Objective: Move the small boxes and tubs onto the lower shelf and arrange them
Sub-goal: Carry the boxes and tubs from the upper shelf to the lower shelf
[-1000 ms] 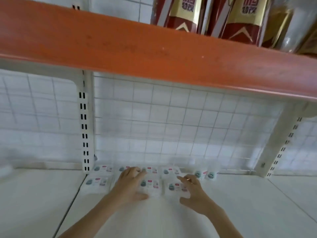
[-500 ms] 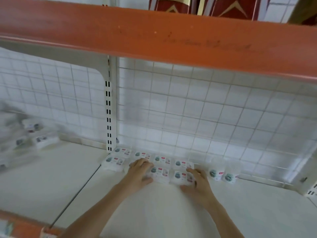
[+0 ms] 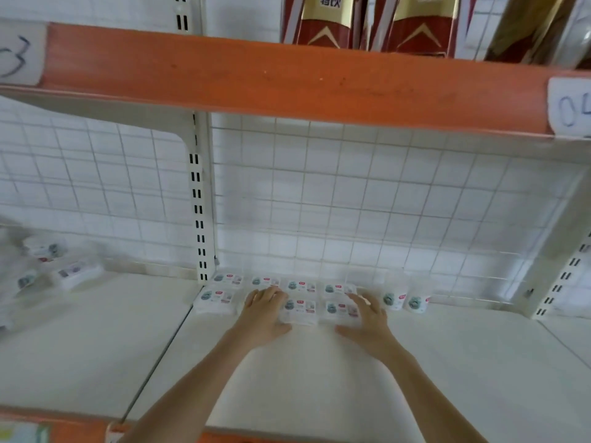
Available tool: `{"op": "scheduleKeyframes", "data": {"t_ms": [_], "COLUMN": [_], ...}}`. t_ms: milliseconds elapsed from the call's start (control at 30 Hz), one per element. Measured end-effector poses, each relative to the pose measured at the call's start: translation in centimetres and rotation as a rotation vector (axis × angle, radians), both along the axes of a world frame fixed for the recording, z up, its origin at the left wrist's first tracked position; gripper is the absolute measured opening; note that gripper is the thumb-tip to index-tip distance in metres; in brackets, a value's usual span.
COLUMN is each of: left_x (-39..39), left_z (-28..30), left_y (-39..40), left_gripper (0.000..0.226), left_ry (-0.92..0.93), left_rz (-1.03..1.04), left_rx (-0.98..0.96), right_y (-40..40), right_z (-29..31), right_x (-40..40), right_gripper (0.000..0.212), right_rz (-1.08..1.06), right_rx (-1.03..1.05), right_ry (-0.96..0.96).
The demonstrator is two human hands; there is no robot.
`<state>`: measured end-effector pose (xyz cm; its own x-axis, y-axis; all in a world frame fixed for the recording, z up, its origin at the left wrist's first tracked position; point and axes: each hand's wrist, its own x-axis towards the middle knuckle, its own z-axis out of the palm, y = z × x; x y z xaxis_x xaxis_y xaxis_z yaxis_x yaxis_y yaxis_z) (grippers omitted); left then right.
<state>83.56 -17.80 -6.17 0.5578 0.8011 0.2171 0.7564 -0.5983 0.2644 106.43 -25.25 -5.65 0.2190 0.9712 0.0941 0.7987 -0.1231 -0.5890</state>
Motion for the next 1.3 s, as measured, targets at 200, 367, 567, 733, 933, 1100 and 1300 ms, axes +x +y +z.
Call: {"op": "scheduleKeyframes", "data": {"t_ms": [200, 367, 567, 733, 933, 1100, 1300], "left_x": [-3.9, -8.3, -12.6, -15.8, -21.2, -27.2, -36.0], "left_z": [1.0, 2.0, 1.7, -0.1, -3.8, -4.2, -3.4], "left_y": [-2.0, -6.3, -14.9, -22.9, -33.6, -40.8, -45.6], "left_gripper": [0.049, 0.03, 0.037, 0.031, 0.032, 0.041, 0.043], "left_ry": [-0.017, -0.008, -0.027, -0.008, 0.026, 0.076, 0.062], "left_rz": [-0.028, -0.018, 0.073, 0.21, 0.397, 0.654, 0.885], "left_rx": [0.15, 0.387, 0.451, 0.434, 0.306, 0.202, 0.174], "right_y": [-5.7, -11.5, -18.7, -23.4, -27.1, -27.6, -26.0], "right_z": [1.5, 2.0, 1.1, -0.1, -3.4, -4.1, -3.6], "right_x": [-0.8, -1.6, -3.9, -6.1, -10.2, -16.9, -27.1], "right_gripper": [0.05, 0.04, 0.03, 0.026, 0.032, 0.032, 0.027], "right_rz": [-0.017, 0.015, 0.06, 0.17, 0.374, 0.538, 0.729], "right_rx": [0.214, 0.259, 0.345, 0.365, 0.251, 0.231, 0.242], "right_ry": [-0.303, -0.425, -0.491, -0.463, -0.43, -0.37, -0.327]}}
